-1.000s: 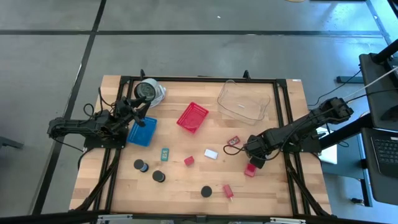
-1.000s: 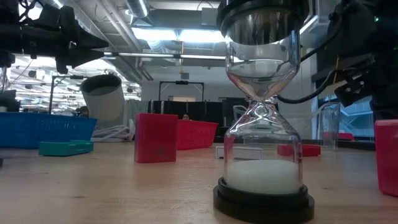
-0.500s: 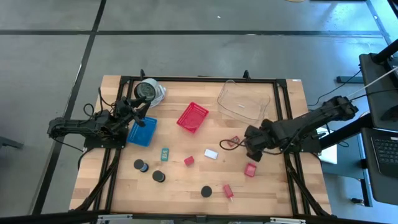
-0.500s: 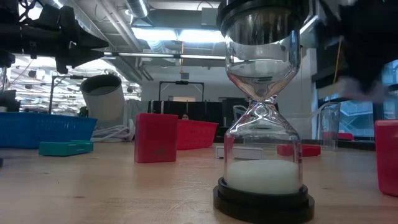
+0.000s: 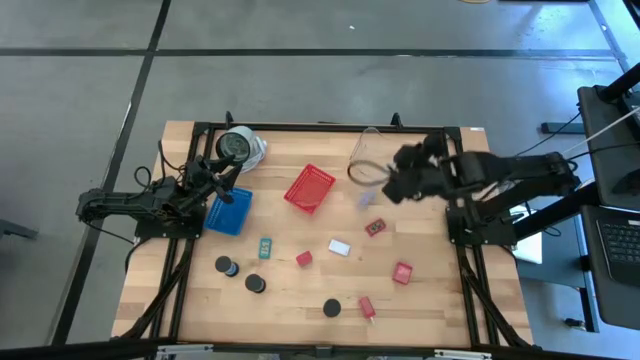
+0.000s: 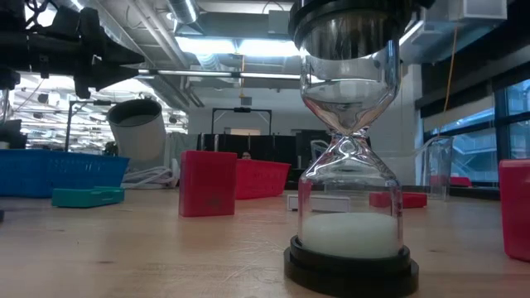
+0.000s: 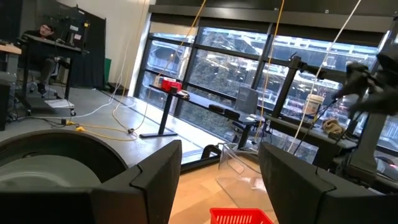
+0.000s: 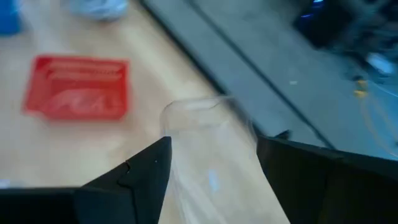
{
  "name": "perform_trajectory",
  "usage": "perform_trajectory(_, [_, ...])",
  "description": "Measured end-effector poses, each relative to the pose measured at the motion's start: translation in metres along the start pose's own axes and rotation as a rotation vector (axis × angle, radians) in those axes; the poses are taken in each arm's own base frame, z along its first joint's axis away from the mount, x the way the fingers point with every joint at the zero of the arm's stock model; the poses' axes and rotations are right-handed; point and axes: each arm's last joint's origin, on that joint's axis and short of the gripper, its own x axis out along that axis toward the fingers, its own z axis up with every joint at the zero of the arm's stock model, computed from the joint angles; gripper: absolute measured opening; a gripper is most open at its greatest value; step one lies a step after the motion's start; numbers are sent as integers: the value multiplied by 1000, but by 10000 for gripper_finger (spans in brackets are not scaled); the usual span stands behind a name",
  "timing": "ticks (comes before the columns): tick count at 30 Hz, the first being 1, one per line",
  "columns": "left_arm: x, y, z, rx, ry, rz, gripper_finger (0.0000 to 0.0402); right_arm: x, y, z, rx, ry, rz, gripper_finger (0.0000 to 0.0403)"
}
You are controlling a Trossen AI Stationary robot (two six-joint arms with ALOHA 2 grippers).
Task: Pick & Place Office items
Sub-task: Put the top right red charger adapter into the white bin
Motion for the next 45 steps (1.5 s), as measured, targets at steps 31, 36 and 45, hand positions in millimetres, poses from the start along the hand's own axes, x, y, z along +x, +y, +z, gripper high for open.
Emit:
perform_trajectory(31, [-1, -6, -7, 51, 92, -224, 212, 40, 44, -79, 14, 467, 318, 257])
perform_trajectory(36, [-1, -5, -7, 60, 91, -223, 212, 30, 60, -97, 73, 631, 484, 293])
perform_trajectory(45, [-1, -5, -7, 38, 95, -221, 212, 20, 73, -121, 81, 724, 526, 341])
